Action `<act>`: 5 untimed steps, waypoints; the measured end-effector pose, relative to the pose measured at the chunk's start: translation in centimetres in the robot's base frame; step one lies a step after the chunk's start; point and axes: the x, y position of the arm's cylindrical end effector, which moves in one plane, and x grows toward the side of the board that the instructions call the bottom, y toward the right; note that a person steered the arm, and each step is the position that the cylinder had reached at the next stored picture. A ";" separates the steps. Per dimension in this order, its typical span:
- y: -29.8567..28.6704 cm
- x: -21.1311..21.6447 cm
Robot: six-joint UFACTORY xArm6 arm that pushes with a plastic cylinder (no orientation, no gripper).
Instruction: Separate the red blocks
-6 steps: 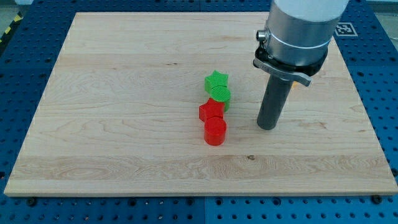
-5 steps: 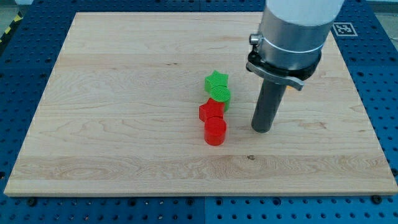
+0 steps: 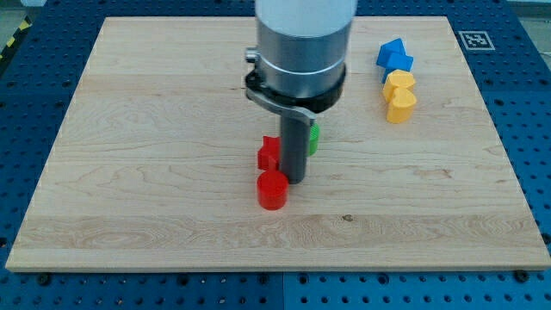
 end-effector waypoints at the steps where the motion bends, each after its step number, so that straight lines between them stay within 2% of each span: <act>1: -0.5 0.5; 2: 2.2 2.8; 4: -1.2 3.6; 5: -1.1 3.3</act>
